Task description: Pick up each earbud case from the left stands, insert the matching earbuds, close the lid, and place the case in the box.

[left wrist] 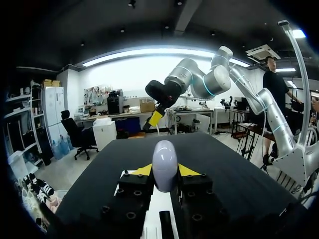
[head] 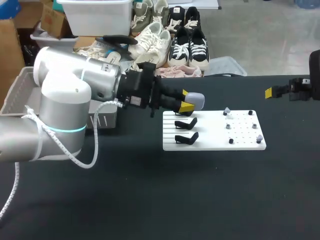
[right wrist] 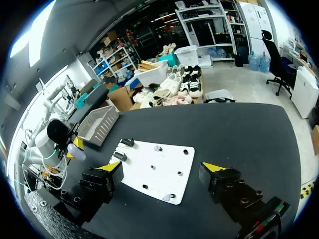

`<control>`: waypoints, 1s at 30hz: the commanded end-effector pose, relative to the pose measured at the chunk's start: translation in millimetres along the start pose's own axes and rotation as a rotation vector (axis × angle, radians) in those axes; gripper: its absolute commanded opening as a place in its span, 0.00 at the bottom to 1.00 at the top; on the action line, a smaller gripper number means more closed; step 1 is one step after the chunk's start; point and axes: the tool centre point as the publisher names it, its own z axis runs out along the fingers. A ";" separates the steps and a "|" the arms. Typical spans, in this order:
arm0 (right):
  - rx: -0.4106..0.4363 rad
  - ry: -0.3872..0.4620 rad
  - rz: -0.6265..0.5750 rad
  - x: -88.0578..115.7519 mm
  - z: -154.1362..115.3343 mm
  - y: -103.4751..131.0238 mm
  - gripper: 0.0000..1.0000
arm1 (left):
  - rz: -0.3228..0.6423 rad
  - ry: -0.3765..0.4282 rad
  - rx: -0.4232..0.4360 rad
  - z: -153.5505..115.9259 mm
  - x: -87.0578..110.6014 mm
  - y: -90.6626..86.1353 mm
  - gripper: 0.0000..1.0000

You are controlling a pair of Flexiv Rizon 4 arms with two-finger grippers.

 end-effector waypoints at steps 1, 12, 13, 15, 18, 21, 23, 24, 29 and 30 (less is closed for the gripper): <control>-0.009 0.001 -0.002 -0.2 0.2 -2.2 1.00 | 0.007 -0.005 -0.109 3.0 -0.8 -7.2 0.00; -0.009 0.001 -0.002 -0.2 0.2 -2.2 1.00 | 0.004 -0.005 -0.084 3.1 -4.5 -10.5 0.00; -0.009 0.001 -0.002 -0.2 0.2 -2.2 1.00 | 0.004 -0.005 -0.084 3.1 -4.5 -10.5 0.00; -0.009 0.001 -0.002 -0.2 0.2 -2.2 1.00 | 0.004 -0.005 -0.084 3.1 -4.5 -10.5 0.00; -0.009 0.001 -0.002 -0.2 0.2 -2.2 1.00 | 0.004 -0.005 -0.084 3.1 -4.5 -10.5 0.00; -0.009 0.001 -0.002 -0.2 0.2 -2.2 1.00 | 0.004 -0.005 -0.084 3.1 -4.5 -10.5 0.00; -0.009 0.001 -0.002 -0.2 0.2 -2.2 1.00 | 0.004 -0.005 -0.084 3.1 -4.5 -10.5 0.00; -0.009 0.001 -0.002 -0.2 0.2 -2.2 1.00 | 0.004 -0.005 -0.084 3.1 -4.5 -10.5 0.00; -0.009 0.001 -0.002 -0.2 0.2 -2.2 1.00 | 0.004 -0.005 -0.084 3.1 -4.5 -10.5 0.00; -0.009 0.001 -0.002 -0.2 0.2 -2.2 1.00 | 0.004 -0.005 -0.084 3.1 -4.5 -10.5 0.00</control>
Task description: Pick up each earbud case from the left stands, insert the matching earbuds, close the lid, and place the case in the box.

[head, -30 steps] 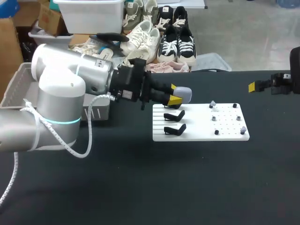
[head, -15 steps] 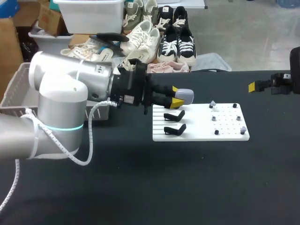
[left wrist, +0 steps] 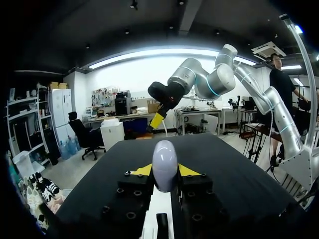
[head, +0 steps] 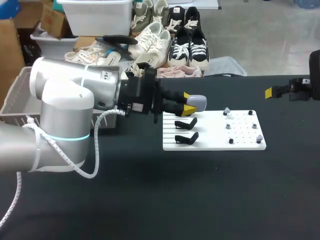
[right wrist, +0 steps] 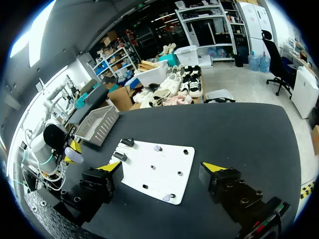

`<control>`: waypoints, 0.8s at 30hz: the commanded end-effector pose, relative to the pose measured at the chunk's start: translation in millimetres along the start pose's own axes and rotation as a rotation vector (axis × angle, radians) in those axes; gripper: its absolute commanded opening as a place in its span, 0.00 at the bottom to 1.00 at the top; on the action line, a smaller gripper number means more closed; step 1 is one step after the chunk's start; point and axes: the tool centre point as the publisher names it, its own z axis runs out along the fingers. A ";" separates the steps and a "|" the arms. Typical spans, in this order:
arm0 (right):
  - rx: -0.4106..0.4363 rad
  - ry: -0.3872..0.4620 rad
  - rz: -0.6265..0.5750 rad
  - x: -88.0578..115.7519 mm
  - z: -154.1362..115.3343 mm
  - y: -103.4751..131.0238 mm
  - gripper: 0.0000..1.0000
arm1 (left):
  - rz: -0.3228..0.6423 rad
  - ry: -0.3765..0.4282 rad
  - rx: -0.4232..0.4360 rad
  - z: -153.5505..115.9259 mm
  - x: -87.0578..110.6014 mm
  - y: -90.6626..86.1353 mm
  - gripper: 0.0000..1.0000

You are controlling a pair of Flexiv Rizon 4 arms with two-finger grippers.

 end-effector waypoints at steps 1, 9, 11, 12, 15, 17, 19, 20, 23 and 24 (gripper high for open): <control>-0.009 0.001 -0.002 -0.2 0.2 -2.2 1.00 | 0.001 -0.002 -0.007 -0.1 0.2 -1.7 0.00; -0.009 0.001 -0.002 -0.2 0.2 -2.2 1.00 | 0.001 -0.002 -0.007 -0.1 0.2 -1.7 0.00; -0.009 0.001 -0.002 -0.2 0.2 -2.2 1.00 | 0.001 -0.002 -0.007 -0.1 0.2 -1.7 0.00; -0.009 0.001 -0.002 -0.2 0.2 -2.2 1.00 | -0.004 -0.012 -0.011 -0.2 0.3 -2.6 0.00; -0.034 0.010 -0.010 0.3 -0.9 3.2 1.00 | -0.016 -0.023 -0.017 1.4 1.1 -4.6 0.00; -0.042 0.014 -0.019 3.0 -1.4 8.7 1.00 | -0.026 -0.038 -0.012 3.9 1.7 -5.9 0.00; -0.044 0.023 -0.036 6.6 -2.6 14.0 1.00 | -0.027 -0.045 -0.008 7.1 2.3 -7.6 0.00; -0.046 0.022 -0.041 8.3 -3.9 16.8 1.00 | -0.027 -0.045 -0.004 8.8 2.9 -8.3 0.00; -0.061 0.024 -0.067 13.5 -8.6 27.2 1.00 | -0.030 -0.054 0.003 12.6 4.4 -9.1 0.00; -0.067 0.025 -0.075 15.9 -10.1 30.9 1.00 | -0.031 -0.056 0.005 13.7 4.9 -9.1 0.00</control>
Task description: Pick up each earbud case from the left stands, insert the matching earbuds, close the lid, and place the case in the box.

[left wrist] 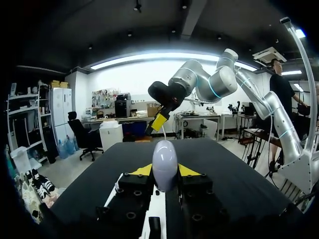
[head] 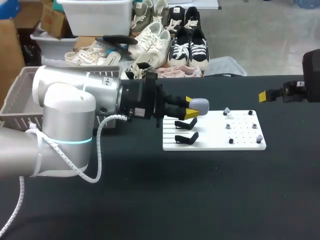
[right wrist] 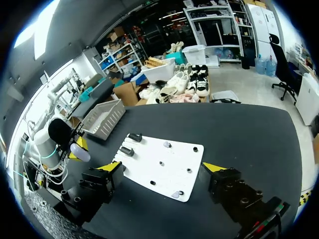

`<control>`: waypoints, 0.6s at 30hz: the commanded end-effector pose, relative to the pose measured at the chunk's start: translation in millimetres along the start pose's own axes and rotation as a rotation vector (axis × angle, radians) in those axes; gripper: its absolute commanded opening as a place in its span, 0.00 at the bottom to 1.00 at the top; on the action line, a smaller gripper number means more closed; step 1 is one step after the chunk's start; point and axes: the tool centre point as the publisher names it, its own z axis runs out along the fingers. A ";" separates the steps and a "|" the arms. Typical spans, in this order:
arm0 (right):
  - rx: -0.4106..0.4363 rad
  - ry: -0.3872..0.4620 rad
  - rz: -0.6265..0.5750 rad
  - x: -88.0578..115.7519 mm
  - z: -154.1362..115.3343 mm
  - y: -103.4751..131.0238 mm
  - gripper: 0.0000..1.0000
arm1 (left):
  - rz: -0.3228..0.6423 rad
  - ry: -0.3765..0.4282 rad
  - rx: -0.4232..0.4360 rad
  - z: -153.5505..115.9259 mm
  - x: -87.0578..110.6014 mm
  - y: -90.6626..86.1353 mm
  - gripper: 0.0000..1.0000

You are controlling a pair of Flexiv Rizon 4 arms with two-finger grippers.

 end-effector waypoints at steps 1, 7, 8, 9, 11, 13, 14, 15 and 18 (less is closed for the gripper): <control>-0.038 0.001 -0.021 9.1 -10.9 11.8 1.00 | -0.001 -0.016 0.002 6.6 4.3 0.9 0.00; -0.075 0.026 -0.076 24.5 -13.1 40.0 1.00 | 0.004 -0.025 0.030 13.5 5.1 0.2 0.00; -0.083 0.028 -0.082 26.8 -13.2 44.2 1.00 | 0.005 -0.025 0.032 14.4 5.3 0.0 0.00; -0.092 0.030 -0.085 28.7 -12.8 48.1 1.00 | 0.006 -0.025 0.034 14.7 5.5 0.0 0.00; -0.104 0.040 -0.101 32.8 -11.6 56.1 1.00 | 0.009 -0.026 0.041 16.0 6.3 -0.5 0.00; -0.116 0.053 -0.115 36.7 -10.2 63.3 1.00 | 0.014 -0.022 0.051 17.1 7.5 -0.8 0.00; -0.119 0.057 -0.121 38.0 -9.8 65.6 1.00 | 0.019 -0.017 0.053 17.5 8.1 -0.8 0.00; -0.128 0.062 -0.127 40.0 -9.3 70.2 1.00 | 0.019 -0.016 0.055 18.0 9.0 -0.9 0.00; -0.137 0.069 -0.140 42.9 -9.0 77.8 1.00 | 0.019 -0.013 0.060 18.4 11.3 -0.4 0.00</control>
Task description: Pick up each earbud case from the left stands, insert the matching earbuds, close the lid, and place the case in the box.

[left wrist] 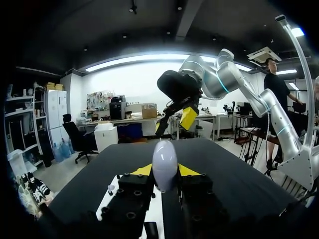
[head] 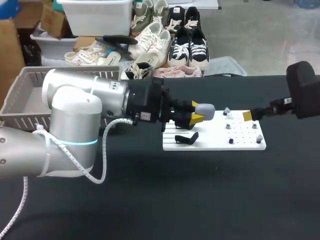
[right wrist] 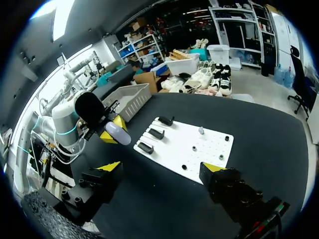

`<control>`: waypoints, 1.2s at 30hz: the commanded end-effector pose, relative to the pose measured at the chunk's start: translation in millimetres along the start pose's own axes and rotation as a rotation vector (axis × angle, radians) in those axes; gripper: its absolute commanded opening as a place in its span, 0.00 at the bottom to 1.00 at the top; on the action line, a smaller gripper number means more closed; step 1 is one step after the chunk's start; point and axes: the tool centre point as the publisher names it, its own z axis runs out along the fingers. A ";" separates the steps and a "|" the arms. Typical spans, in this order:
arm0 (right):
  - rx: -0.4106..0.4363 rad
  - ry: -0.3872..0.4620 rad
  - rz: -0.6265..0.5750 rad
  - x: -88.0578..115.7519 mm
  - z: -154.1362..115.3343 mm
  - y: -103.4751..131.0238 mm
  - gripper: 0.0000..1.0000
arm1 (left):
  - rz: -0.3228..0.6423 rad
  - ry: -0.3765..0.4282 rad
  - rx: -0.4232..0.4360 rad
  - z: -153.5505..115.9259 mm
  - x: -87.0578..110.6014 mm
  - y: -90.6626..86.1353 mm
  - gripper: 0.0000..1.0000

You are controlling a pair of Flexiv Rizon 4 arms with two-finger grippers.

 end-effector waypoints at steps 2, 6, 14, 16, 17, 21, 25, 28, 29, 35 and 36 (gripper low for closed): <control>-0.036 0.012 -0.015 1.3 -0.7 10.0 1.00 | -0.002 0.004 0.017 1.7 4.7 5.2 0.00; -0.047 0.026 -0.030 2.6 1.6 18.9 1.00 | -0.011 0.004 0.019 1.2 8.4 6.2 0.00; -0.063 0.061 -0.071 3.2 10.8 38.7 1.00 | -0.020 0.001 0.020 1.2 13.5 8.5 0.00; -0.067 0.071 -0.073 3.6 14.2 43.3 1.00 | -0.020 0.006 0.017 1.1 15.0 9.1 0.00; -0.066 0.076 -0.075 3.9 16.2 45.3 1.00 | -0.020 0.007 0.015 0.8 15.6 9.5 0.00; -0.065 0.087 -0.076 3.1 21.5 50.7 1.00 | -0.020 0.008 0.014 0.5 16.0 9.8 0.00; -0.060 0.101 -0.069 0.5 29.9 53.4 1.00 | -0.020 0.008 0.014 0.5 16.0 9.8 0.00; -0.054 0.106 -0.063 -1.8 35.6 53.8 1.00 | -0.020 0.008 0.014 0.5 16.0 9.8 0.00; -0.052 0.109 -0.060 -2.6 37.4 53.9 1.00 | -0.020 0.008 0.014 0.5 16.0 9.8 0.00; -0.041 0.120 -0.052 -6.7 47.6 55.0 1.00 | -0.020 0.008 0.014 0.5 16.0 9.8 0.00; -0.039 0.122 -0.050 -7.3 49.3 54.9 1.00 | -0.020 0.008 0.014 0.5 16.0 9.8 0.00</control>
